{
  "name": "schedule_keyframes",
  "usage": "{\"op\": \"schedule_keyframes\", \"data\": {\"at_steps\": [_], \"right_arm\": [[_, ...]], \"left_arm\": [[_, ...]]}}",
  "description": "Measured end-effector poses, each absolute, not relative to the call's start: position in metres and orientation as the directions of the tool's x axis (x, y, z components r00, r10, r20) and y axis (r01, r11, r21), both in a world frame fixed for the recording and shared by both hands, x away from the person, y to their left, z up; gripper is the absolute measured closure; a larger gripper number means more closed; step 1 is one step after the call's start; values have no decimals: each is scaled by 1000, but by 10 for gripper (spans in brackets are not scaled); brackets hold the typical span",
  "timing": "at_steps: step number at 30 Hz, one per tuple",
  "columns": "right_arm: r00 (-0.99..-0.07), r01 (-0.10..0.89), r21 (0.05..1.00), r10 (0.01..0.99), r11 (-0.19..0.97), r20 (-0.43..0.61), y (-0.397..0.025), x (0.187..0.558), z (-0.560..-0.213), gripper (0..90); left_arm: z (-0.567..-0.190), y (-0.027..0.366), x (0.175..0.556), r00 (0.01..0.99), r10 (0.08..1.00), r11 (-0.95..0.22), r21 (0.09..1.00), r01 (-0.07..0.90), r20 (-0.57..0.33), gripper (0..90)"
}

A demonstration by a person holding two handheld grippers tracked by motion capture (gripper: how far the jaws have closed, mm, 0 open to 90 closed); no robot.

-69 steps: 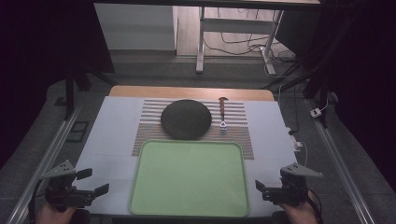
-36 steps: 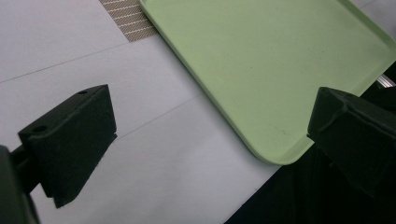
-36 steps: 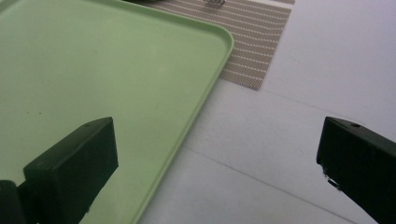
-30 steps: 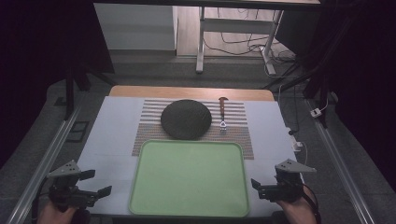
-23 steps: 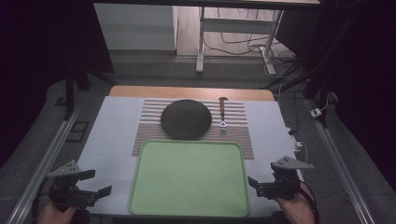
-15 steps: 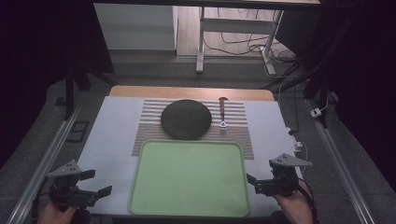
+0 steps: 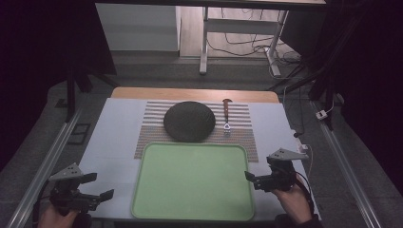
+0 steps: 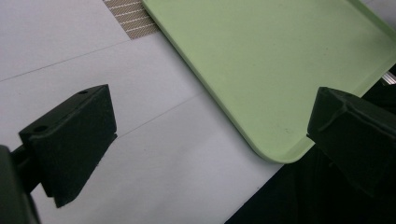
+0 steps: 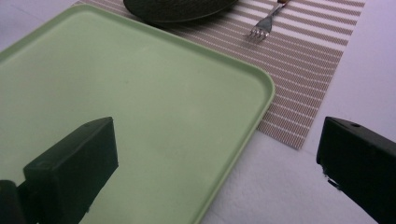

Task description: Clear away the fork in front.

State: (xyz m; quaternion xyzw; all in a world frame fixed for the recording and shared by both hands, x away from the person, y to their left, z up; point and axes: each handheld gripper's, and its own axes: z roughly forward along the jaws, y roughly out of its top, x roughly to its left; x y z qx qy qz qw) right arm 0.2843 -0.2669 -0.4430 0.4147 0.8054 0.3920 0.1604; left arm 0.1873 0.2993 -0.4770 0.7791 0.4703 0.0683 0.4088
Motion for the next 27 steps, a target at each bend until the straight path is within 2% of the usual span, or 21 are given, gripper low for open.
{"op": "schedule_keyframes", "data": {"at_steps": [7,22,27], "right_arm": [[-617,522,777,785,351,60,-258,295,-442,0],[-597,547,764,799,342,69,-248,325,-444,0],[-591,553,743,806,376,32,-242,338,-449,0]], "left_arm": [[-477,299,187,548,789,-223,701,677,-278,11],[-477,300,188,547,789,-223,701,678,-279,11],[-477,300,188,546,790,-222,700,679,-279,11]]}}
